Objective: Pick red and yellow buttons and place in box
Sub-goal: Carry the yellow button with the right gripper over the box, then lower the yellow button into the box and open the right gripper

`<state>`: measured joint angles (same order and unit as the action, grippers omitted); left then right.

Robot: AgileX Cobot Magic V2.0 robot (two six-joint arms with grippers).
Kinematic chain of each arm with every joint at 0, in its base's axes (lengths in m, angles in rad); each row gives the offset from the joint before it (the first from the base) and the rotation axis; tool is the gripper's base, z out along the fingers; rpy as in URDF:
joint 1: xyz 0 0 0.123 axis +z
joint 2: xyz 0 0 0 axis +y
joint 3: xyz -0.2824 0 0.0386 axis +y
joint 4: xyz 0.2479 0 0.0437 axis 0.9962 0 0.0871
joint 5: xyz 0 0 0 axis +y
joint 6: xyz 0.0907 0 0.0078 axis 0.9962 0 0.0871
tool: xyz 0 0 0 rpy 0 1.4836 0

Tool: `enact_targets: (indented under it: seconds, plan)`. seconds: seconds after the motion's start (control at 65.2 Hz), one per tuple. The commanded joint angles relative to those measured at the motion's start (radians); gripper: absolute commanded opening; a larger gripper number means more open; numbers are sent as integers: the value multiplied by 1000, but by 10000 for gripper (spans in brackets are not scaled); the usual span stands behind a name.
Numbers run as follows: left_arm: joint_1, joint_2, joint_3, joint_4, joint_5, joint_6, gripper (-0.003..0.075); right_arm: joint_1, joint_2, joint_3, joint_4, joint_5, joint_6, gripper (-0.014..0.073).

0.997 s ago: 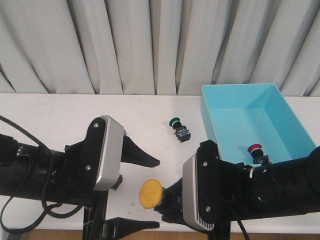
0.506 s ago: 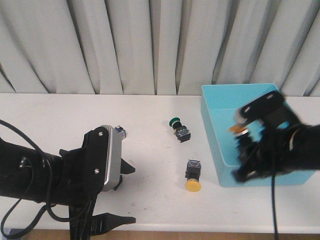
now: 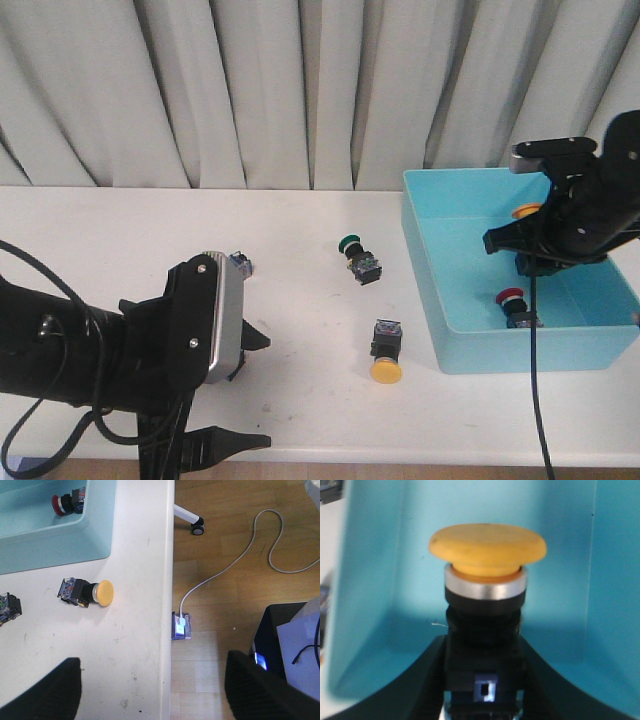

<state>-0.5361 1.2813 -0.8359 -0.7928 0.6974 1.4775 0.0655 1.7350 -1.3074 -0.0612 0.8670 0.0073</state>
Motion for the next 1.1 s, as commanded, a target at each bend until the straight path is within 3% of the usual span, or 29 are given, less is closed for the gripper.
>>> enact_targets:
  seconds: [0.0,0.368,0.568,0.798,1.089]
  plan:
    - [-8,-19,-26,-42,-2,-10,559,-17,65,-122,9,-5,-7,244]
    - [-8,-19,-26,-42,31,-10,559,-17,402,-463,9,15,-18,244]
    - [-8,-19,-26,-42,31,-10,559,-17,513,-578,8,100,-37,244]
    - [-8,-19,-26,-42,31,-10,559,-17,553,-619,9,166,-50,263]
    - [-8,-19,-26,-42,31,-10,559,-17,545,-621,9,174,-69,400]
